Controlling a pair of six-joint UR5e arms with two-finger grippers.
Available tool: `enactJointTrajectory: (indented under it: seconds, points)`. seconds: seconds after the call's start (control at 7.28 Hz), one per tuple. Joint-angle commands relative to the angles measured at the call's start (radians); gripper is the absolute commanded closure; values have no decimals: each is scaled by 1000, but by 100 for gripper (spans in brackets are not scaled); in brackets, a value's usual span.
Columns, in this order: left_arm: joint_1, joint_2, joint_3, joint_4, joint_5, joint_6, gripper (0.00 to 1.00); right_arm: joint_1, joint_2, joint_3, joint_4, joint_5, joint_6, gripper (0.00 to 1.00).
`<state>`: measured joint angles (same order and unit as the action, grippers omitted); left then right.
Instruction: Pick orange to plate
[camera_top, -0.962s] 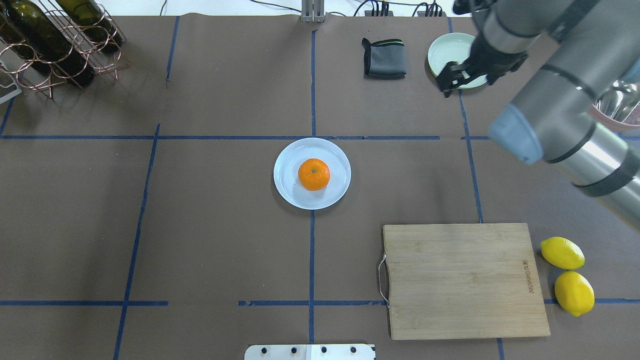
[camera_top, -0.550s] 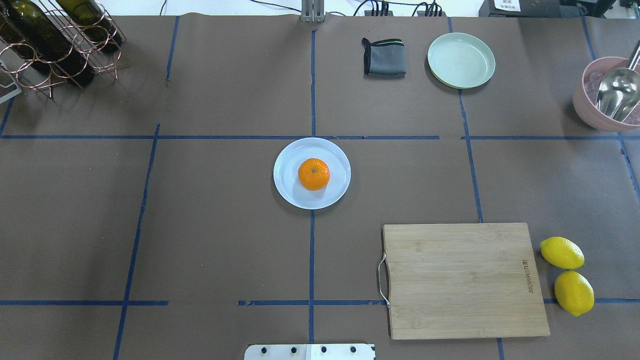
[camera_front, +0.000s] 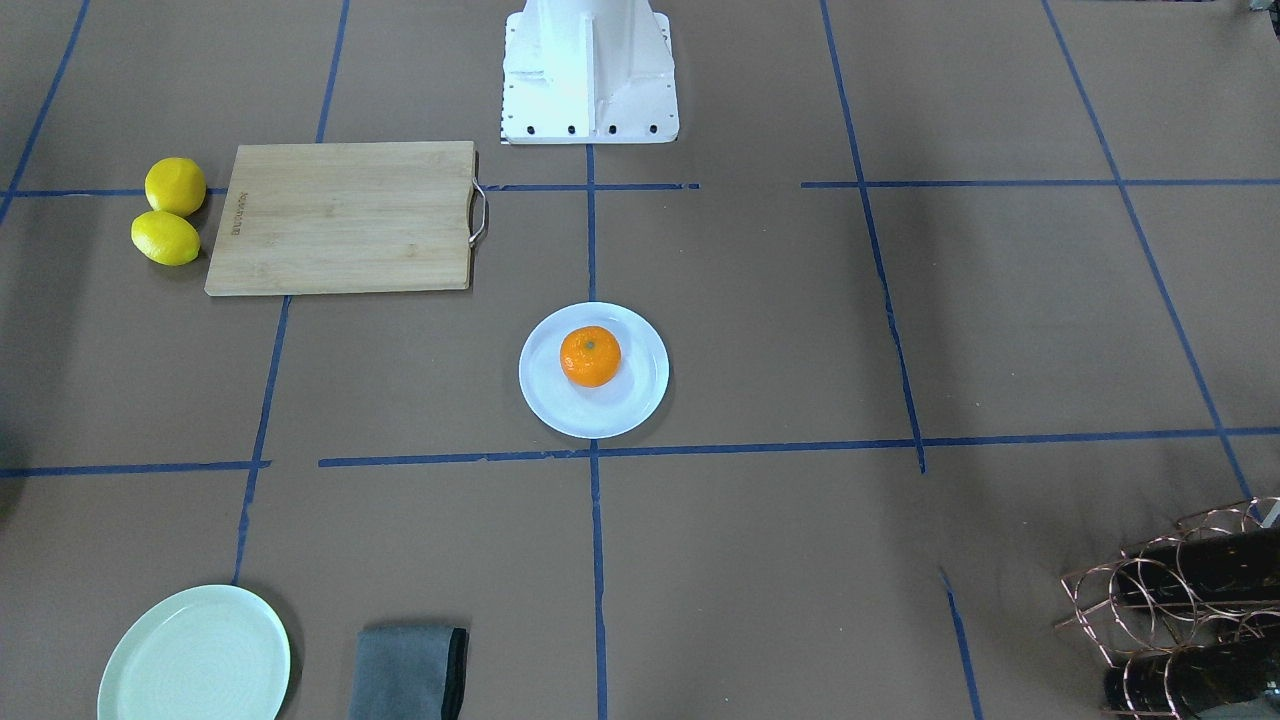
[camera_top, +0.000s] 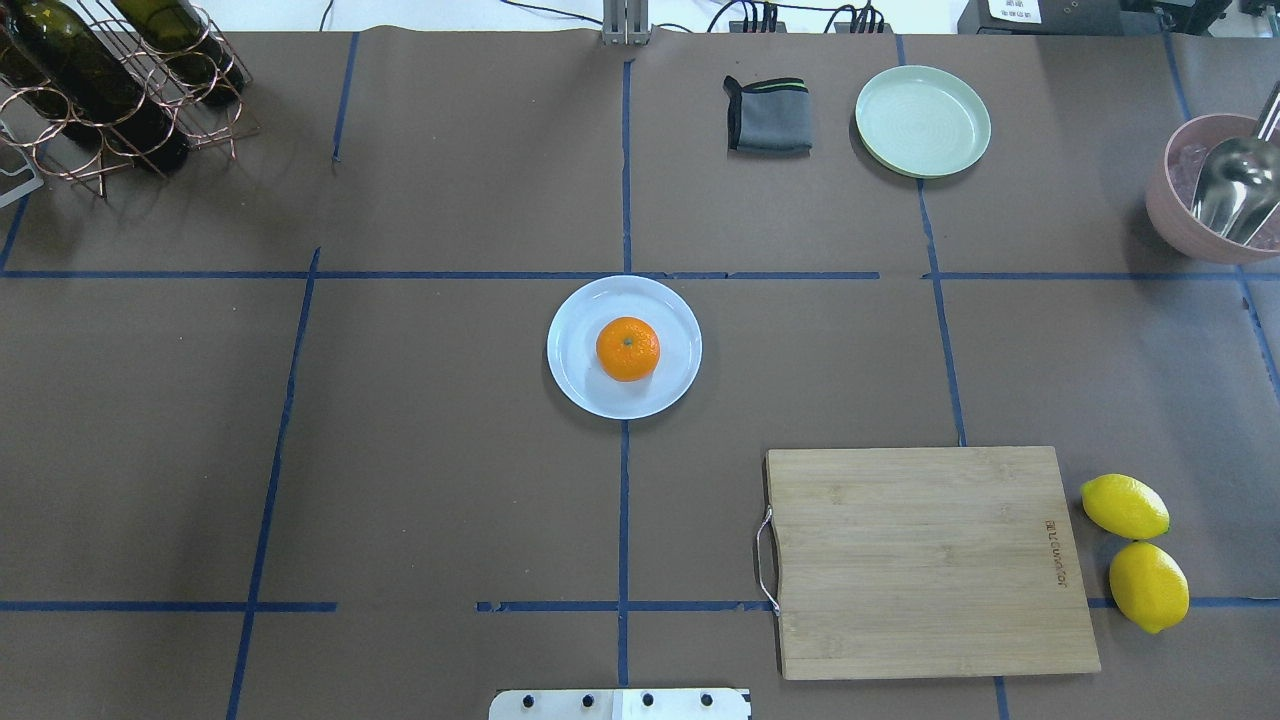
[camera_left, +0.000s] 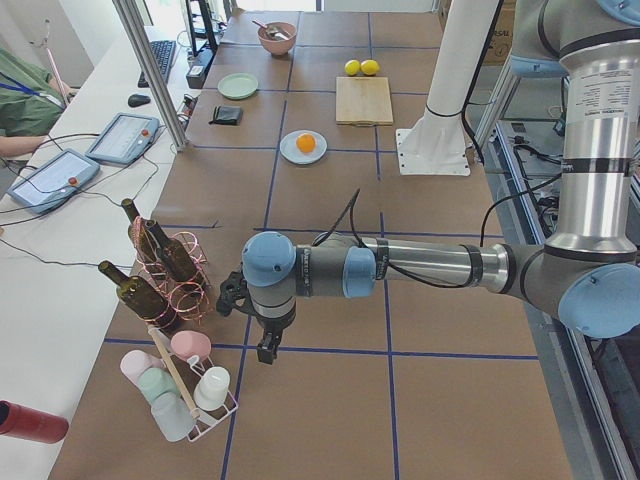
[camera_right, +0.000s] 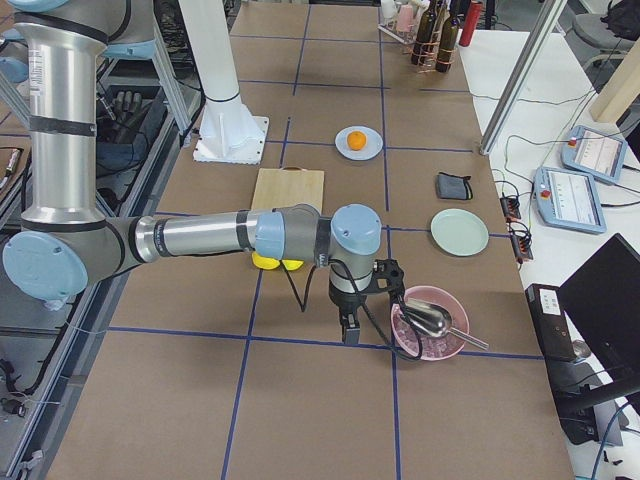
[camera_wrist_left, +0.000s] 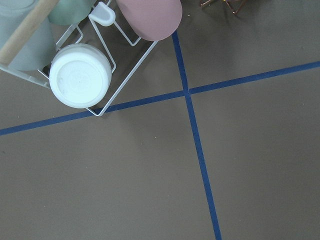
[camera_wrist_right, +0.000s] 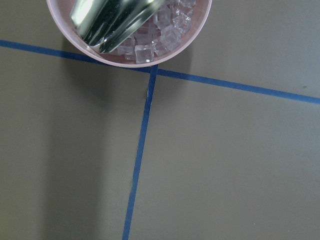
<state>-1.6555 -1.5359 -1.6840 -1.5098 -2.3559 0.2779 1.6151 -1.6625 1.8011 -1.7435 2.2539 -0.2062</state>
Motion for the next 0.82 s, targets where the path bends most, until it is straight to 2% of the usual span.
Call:
enactJointTrajectory:
  seconds: [0.0, 0.27, 0.41, 0.69]
  points:
    - [-1, 2, -6, -1, 1, 1, 0, 5, -22, -12, 18, 15, 2, 0]
    - [-1, 43, -41, -9, -5, 4, 0, 5, -42, -31, 31, 19, 1, 0]
    - [-1, 49, -69, -6, 1, 3, 0, 5, -43, -57, 79, 20, 1, 0]
    - [-1, 49, -63, -4, 1, 3, 0, 5, -42, -75, 107, 26, 8, 0]
